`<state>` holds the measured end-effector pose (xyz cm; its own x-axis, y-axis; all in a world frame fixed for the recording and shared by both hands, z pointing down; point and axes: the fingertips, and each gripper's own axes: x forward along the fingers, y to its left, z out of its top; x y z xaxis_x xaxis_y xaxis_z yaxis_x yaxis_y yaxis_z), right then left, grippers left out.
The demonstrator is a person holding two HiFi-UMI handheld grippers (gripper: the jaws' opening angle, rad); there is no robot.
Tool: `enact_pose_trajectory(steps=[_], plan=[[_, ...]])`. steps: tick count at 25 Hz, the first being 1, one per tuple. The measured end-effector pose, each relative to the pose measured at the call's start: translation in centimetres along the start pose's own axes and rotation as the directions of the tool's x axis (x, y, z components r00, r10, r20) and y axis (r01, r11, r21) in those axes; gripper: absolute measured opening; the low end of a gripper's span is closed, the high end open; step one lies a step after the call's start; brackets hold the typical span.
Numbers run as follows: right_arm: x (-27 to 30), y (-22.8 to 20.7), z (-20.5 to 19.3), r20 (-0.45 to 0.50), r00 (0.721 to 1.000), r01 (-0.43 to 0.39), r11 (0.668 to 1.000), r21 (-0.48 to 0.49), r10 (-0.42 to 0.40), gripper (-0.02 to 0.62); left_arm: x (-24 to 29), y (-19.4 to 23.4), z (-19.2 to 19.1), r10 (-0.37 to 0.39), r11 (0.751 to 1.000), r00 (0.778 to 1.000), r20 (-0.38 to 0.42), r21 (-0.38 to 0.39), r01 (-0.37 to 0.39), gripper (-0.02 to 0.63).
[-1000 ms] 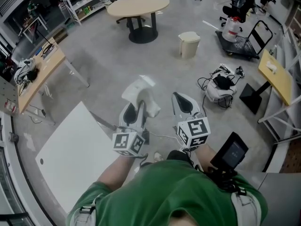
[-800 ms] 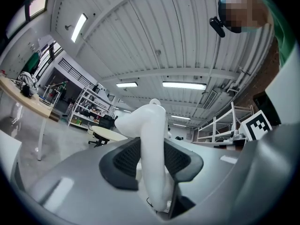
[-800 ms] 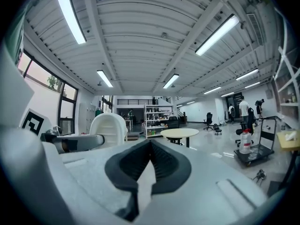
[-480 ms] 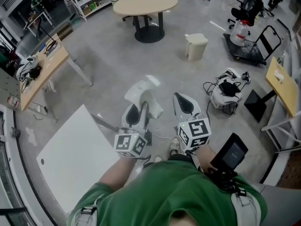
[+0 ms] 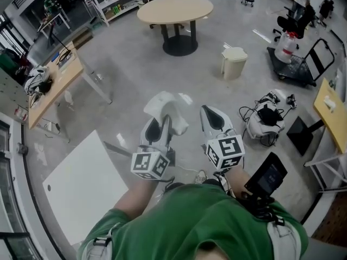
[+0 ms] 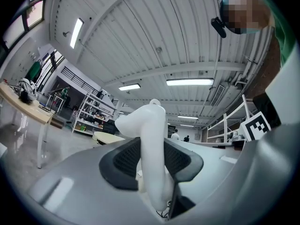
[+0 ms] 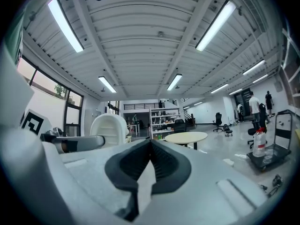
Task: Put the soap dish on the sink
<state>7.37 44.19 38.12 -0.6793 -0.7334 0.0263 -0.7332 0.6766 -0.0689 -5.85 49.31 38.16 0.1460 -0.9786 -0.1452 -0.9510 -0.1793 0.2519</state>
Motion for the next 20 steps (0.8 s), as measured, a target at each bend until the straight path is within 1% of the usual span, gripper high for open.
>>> enact_pose_trajectory(steps=[4,8,14,20], plan=[[0.6,-2.5,-0.4,-0.004,1.000,-0.019,1.000,0.007,0.019,0.002,2.0,-0.7,-1.0,0.024,1.000,1.000,-0.001,0.000,-0.024,0.144],[1.0,-4.5,-0.7,-0.012,1.000,-0.026,0.999,0.026,0.026,0.002,3.6,-1.6,-1.7,0.030,1.000,0.999,-0.018,0.007,-0.030,0.144],[2.7,-5.5,-1.1,-0.017,0.999,-0.048,0.997,0.053,0.049,0.002,5.0,-1.1,-1.6,0.049,0.998,0.998,-0.028,0.030,-0.048,0.144],[4.7,-6.6,-1.3,-0.026,0.998,-0.053,0.998,0.047,0.054,0.002,7.2,-0.3,-2.4,0.045,0.999,0.998,-0.035,0.022,-0.045,0.144]])
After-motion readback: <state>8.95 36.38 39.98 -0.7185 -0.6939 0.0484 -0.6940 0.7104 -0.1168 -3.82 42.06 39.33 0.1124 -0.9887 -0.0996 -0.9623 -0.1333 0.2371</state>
